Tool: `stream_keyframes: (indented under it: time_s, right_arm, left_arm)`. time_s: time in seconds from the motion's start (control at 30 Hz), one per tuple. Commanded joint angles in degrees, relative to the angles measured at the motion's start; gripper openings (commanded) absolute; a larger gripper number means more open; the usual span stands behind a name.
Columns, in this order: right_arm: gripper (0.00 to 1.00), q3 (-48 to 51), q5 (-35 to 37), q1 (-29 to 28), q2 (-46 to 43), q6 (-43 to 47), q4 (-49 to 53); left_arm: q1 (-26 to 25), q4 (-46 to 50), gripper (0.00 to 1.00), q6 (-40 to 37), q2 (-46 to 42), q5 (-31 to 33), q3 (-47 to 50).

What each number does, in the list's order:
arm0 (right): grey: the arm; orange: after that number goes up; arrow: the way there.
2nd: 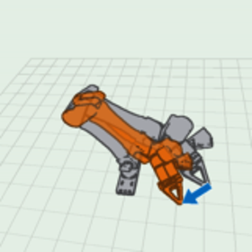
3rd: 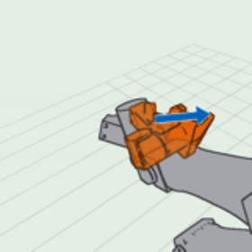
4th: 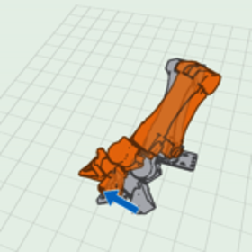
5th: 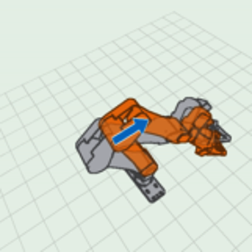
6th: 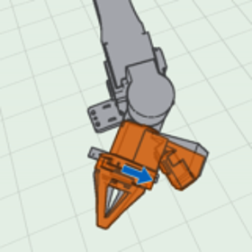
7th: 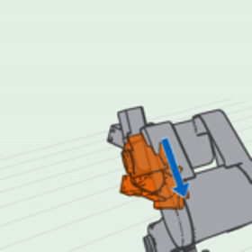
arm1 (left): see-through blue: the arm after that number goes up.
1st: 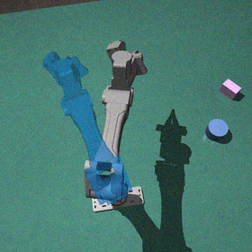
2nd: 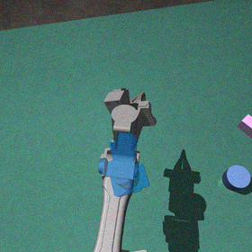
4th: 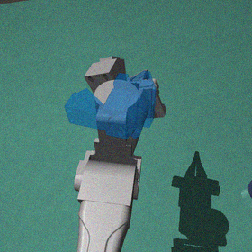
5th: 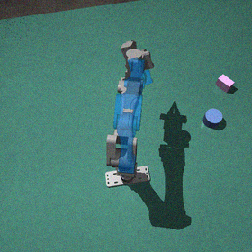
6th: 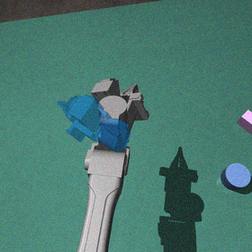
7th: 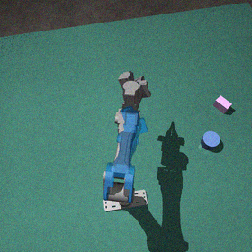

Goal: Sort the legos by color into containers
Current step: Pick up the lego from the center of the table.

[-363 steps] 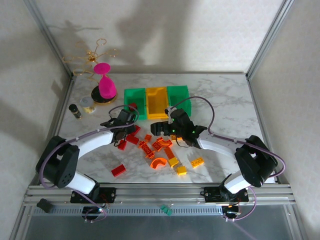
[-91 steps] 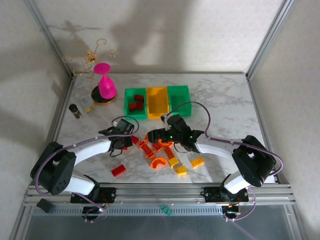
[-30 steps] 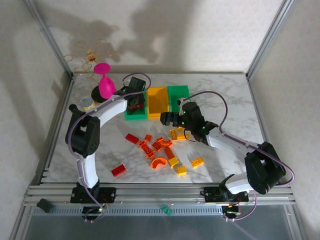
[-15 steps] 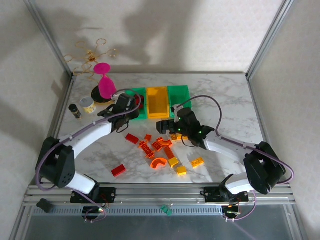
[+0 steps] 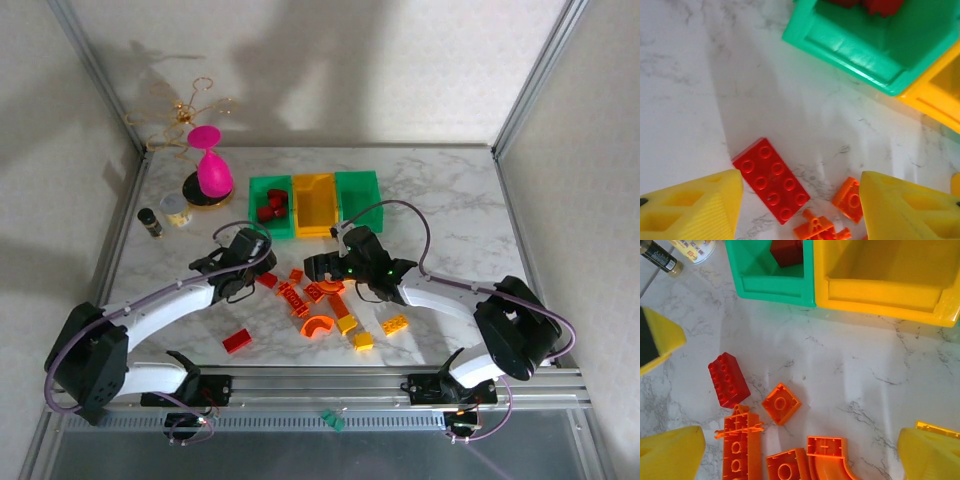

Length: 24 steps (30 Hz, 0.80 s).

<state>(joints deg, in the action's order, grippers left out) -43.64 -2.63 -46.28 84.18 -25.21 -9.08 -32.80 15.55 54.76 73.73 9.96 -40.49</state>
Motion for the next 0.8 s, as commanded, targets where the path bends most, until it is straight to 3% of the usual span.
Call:
stream_keyframes:
  time_s: [0.0,0.27,0.47,0.77]
  right_arm:
    - [0.99,-1.00,0.64,-0.38,0.54,0.49,-1.13]
    - [0.99,-1.54,1.91,-0.29,0.69,0.66,0.21]
    - [0.98,-1.89,2.64,-0.22,0.79,0.78,0.78]
    - [0.99,-2.73,2.83,-0.07,0.86,1.55,1.69]
  left_arm:
    - [-0.85,-1.92,0.65,5.77,1.47,1.61,1.26]
    - [-1.29,-5.83,0.74,5.35,9.37,-1.64,0.97]
    - [-1.92,-6.02,0.77,4.65,14.17,-0.60,-1.38]
    - [-2.10,-5.26,0.66,0.57,21.38,1.41,-7.05]
